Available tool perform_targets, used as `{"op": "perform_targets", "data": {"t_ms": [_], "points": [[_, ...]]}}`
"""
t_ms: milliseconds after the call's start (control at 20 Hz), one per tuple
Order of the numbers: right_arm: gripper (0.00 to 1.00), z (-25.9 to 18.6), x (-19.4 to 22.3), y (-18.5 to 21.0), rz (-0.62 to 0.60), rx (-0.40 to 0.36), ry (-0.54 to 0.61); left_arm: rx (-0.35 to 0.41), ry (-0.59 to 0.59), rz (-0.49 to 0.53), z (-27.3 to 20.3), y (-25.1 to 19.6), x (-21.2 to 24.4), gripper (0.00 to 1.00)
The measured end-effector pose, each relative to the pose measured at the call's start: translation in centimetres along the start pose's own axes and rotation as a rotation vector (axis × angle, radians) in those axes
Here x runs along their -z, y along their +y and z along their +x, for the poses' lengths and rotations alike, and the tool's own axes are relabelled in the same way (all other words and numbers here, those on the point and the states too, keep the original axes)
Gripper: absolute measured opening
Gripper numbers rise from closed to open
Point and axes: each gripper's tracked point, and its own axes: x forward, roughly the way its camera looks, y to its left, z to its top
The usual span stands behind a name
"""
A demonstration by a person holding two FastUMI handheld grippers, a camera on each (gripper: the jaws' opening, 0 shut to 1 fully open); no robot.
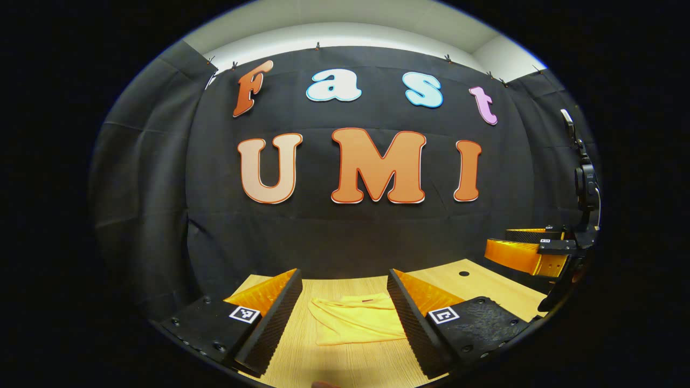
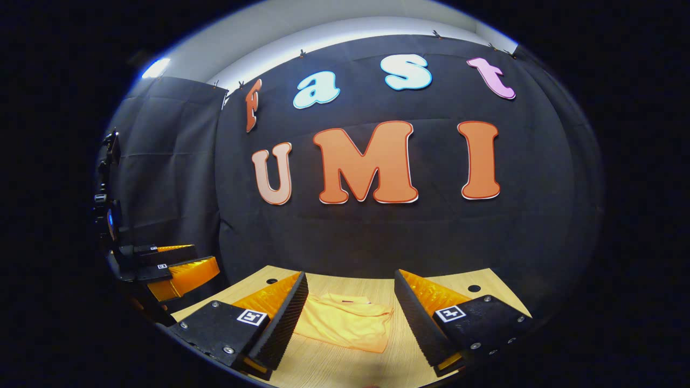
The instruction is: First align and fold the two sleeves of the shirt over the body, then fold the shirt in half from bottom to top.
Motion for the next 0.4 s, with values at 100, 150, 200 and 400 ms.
{"op": "perform_targets", "data": {"t_ms": [100,150,200,400], "points": [[0.97,-1.3,0.1,0.9,-0.013,-0.018,-0.019,-0.006,0.018,0.045,-1.6,0.0,1.7,0.98],[0.98,-1.8,0.5,1.2,-0.022,-0.022,-0.019,-0.004,0.028,0.051,-2.4,-0.2,2.4,0.98],[0.98,-2.2,0.9,1.5,-0.03,-0.023,-0.008,-0.008,0.031,0.046,-3.0,-0.2,2.9,0.98],[0.98,-3.8,2.2,1.6,0.015,-0.006,0.019,-0.023,0.018,0.039,-4.0,0.4,2.7,0.98]]}}
